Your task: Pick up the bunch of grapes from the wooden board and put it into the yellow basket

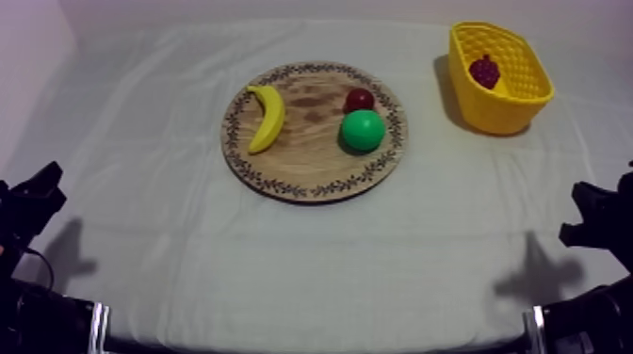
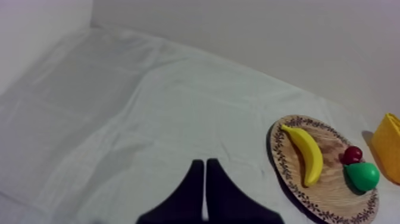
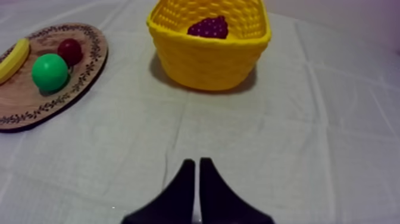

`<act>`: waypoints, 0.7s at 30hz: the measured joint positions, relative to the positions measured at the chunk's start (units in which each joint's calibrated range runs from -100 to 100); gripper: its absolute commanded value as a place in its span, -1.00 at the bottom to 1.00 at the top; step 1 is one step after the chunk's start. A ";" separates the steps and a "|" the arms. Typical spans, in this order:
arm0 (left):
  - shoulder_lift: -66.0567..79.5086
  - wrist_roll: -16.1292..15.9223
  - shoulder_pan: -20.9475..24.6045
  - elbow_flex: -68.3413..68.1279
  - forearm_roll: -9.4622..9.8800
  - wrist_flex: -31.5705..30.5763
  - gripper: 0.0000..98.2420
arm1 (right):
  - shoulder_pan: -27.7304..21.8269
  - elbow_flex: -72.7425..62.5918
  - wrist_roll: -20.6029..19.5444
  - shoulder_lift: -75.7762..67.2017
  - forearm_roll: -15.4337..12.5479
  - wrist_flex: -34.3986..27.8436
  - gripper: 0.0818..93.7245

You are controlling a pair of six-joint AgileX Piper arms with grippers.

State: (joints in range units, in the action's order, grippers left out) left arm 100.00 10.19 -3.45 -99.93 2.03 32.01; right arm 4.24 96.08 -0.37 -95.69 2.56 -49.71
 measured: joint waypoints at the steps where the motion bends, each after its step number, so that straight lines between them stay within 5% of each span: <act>1: 0.00 0.00 0.00 0.00 0.00 0.00 -1.00 | 0.00 -0.01 0.00 0.00 -0.06 0.00 -0.99; 13: 0.00 0.00 0.00 0.00 0.00 0.00 -1.00 | 0.03 1.47 2.03 -0.02 -2.56 3.58 -0.99; 21: 0.00 0.00 0.00 0.00 0.00 0.00 -1.00 | 0.03 3.54 6.85 -0.02 -3.28 11.79 -0.99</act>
State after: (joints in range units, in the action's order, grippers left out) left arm 100.00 10.19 -3.45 -99.93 2.03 32.01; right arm 4.26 99.62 6.48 -95.71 -0.73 -37.92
